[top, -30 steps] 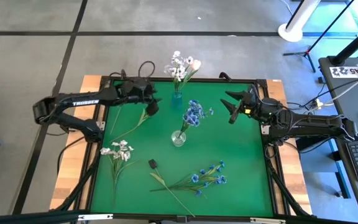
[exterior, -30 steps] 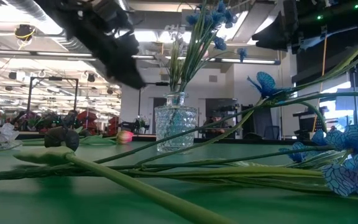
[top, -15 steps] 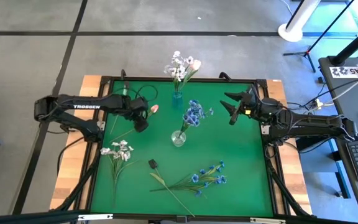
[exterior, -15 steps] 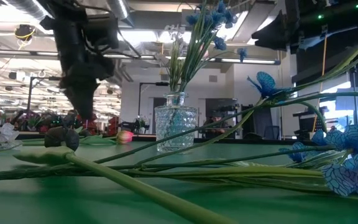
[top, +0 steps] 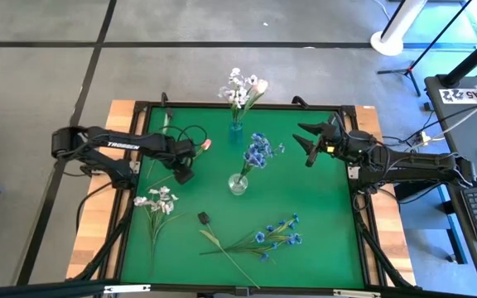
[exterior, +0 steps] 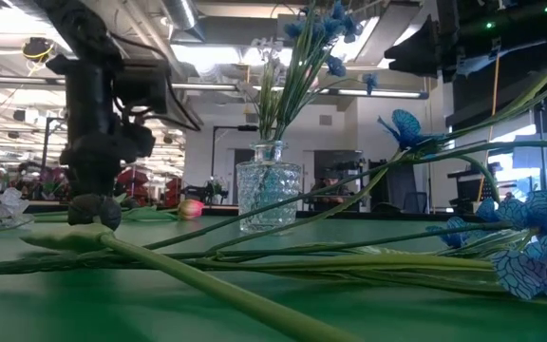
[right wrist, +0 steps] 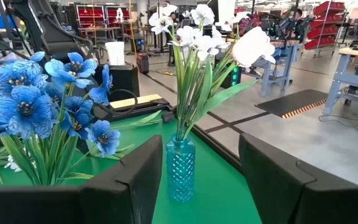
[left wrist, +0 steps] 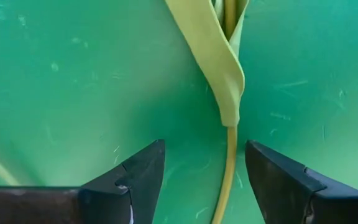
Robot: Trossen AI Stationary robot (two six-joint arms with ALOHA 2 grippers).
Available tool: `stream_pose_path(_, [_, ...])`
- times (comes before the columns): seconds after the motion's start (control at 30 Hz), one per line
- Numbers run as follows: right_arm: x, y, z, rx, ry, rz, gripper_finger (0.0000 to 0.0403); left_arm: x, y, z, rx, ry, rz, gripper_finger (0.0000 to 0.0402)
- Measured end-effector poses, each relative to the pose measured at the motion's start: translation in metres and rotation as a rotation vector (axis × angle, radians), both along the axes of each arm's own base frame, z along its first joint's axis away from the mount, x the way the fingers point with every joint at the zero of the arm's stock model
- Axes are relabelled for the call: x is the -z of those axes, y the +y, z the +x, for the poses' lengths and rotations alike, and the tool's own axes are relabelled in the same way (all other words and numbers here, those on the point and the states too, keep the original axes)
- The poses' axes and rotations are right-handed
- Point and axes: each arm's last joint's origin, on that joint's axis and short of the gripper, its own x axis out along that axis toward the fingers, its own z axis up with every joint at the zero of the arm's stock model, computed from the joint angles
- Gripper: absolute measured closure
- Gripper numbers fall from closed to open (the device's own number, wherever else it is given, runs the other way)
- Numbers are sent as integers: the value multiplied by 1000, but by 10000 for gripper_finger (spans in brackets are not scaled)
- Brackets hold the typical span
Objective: Sort flowers into vase by color
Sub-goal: Put the pink tulip into the blue vase
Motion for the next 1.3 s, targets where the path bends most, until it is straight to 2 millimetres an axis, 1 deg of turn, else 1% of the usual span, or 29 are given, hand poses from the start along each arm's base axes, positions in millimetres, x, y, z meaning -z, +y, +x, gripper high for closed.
stream_pose_path(0.13, [1,0,0,0,7,5,194,5,1,3,-1,-6,-5,206])
stream_pose_path(0.23, [1,0,0,-3,8,8,194,8,1,6,0,0,-7,241])
stream_pose_path(0.3, [1,0,0,-6,8,9,194,9,2,7,0,-1,-5,273])
stream_pose_path(0.37, [1,0,0,-7,8,9,194,9,2,8,-1,-12,2,314])
stream_pose_path(0.47, [1,0,0,-7,8,9,194,4,5,10,-10,-8,58,380])
stream_pose_path(0.5, [1,0,0,-7,8,9,194,1,6,12,-12,-16,96,389])
stream_pose_path(0.6, [1,0,0,-7,8,9,194,-23,12,21,-6,-97,220,395])
stream_pose_path(0.7, [2,0,0,-10,16,13,194,-47,14,23,19,-170,263,398])
stream_pose_path(0.77, [3,0,0,-10,23,16,194,-68,14,23,22,-256,294,399])
stream_pose_path(0.87, [4,0,0,-10,34,23,194,-94,11,13,25,-355,334,400])
stream_pose_path(0.97, [5,0,0,-9,43,33,194,-117,6,-2,16,-484,386,400])
stream_pose_path(1.07, [6,0,0,-9,45,35,194,-141,1,-13,21,-712,484,401])
stream_pose_path(1.13, [5,0,0,-9,43,34,194,-153,-3,-16,77,-899,524,401])
stream_pose_path(1.23, [4,0,0,-9,31,32,194,-162,-9,-16,216,-1172,548,401])
stream_pose_path(1.3, [4,0,0,-9,29,32,194,-161,-11,-13,279,-1304,574,401])
